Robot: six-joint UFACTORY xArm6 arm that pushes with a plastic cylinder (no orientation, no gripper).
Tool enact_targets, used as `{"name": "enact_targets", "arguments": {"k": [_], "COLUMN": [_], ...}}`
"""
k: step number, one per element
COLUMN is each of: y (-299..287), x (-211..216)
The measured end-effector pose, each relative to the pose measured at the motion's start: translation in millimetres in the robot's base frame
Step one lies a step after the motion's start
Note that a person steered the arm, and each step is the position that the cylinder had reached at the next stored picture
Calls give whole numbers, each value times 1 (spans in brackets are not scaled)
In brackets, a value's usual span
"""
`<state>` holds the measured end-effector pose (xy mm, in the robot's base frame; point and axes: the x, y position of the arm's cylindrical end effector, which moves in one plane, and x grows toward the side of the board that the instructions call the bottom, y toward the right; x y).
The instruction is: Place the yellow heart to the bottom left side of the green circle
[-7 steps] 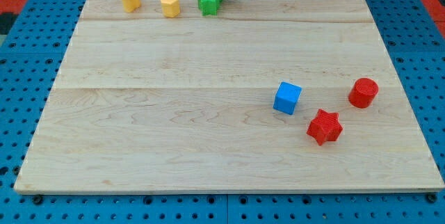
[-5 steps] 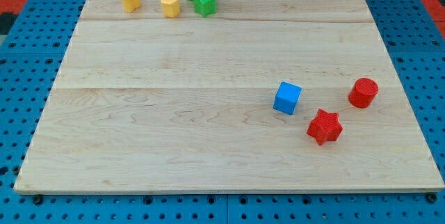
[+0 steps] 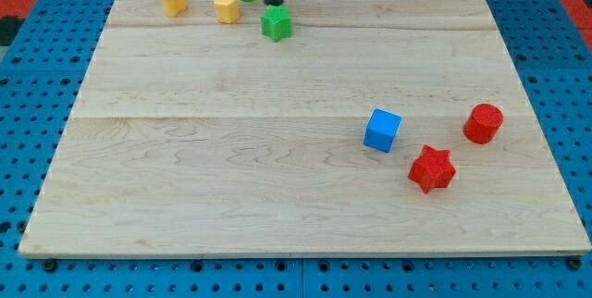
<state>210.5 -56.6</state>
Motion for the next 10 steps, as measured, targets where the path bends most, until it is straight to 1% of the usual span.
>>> {"name": "enact_targets", "arguments": {"k": [2, 3, 4, 5, 6, 7, 8, 9, 10], "y": [-83, -85, -106, -148, -217, -243, -187, -170, -218], "x": [6, 17, 25, 25, 16, -10, 24, 25, 0]}}
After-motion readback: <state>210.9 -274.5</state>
